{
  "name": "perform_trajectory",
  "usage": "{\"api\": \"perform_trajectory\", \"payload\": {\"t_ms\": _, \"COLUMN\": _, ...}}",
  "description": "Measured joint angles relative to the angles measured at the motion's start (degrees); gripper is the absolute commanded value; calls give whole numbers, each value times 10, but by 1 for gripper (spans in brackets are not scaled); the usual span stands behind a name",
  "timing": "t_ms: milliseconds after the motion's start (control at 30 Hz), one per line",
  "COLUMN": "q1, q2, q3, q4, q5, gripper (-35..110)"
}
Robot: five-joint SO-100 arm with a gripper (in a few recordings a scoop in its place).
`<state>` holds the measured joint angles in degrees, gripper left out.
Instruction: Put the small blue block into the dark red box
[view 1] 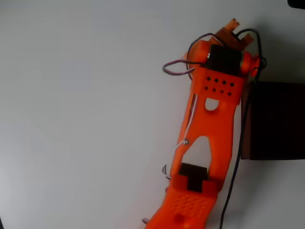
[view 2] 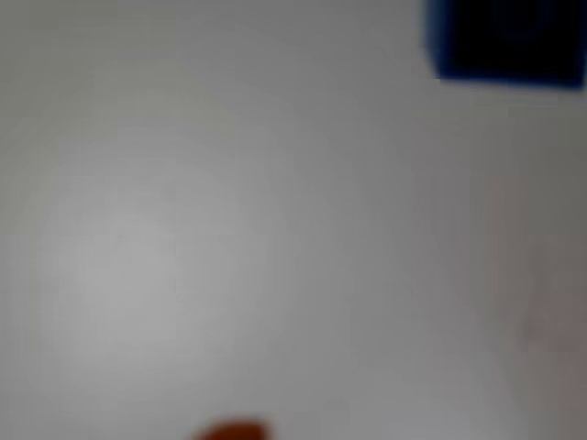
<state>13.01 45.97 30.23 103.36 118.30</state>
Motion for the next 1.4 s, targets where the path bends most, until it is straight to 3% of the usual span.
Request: {"api": "perform_trajectory", "payload": {"t_ms": 1400, "q1": 48, "q2": -233, "q3": -270, "q4": 4, "q5": -9, "gripper": 18}}
